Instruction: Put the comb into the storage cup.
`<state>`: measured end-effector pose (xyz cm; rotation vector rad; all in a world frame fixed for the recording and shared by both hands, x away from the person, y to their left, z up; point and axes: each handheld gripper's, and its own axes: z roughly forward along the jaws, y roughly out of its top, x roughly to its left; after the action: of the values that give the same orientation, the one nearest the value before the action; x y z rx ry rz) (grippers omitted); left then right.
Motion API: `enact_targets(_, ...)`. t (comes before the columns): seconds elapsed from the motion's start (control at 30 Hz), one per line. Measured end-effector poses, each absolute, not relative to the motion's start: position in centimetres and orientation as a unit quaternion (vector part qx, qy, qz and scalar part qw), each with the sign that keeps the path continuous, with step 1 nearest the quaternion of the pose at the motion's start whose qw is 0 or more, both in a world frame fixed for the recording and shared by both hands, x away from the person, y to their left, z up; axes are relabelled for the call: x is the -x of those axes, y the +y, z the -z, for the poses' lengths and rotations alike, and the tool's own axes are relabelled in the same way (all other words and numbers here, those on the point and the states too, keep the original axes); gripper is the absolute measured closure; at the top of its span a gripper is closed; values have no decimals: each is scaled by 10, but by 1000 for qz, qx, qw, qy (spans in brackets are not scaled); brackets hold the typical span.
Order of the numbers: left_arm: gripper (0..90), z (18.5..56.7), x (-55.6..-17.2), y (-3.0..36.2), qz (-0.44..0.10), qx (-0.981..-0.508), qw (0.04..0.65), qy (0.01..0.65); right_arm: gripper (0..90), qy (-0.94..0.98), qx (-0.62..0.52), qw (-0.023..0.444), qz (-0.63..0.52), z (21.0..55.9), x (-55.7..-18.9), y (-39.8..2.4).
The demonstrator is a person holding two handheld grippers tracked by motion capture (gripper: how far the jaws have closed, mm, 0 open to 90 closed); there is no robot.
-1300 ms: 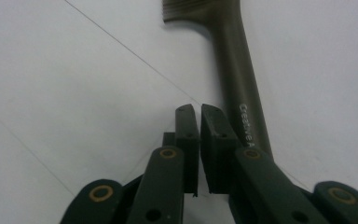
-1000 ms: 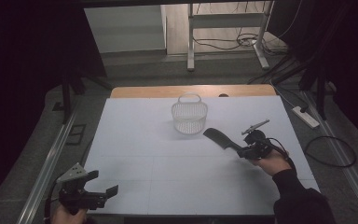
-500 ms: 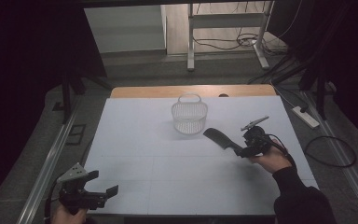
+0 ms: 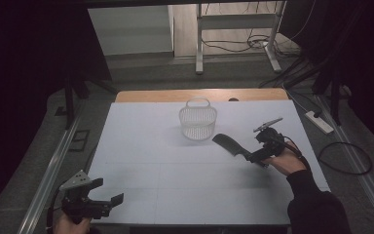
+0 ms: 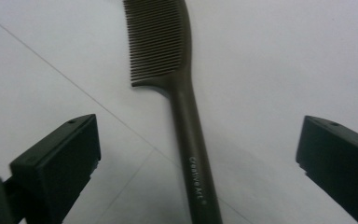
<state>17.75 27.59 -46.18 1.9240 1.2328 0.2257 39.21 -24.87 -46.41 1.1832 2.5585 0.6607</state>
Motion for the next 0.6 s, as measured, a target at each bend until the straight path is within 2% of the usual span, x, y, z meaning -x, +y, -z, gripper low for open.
enact_targets(0.6, 2, 462, -178, 276, -89, -764, 411, 490, 0, 879, -418, 107, -201, 475, -402, -251)
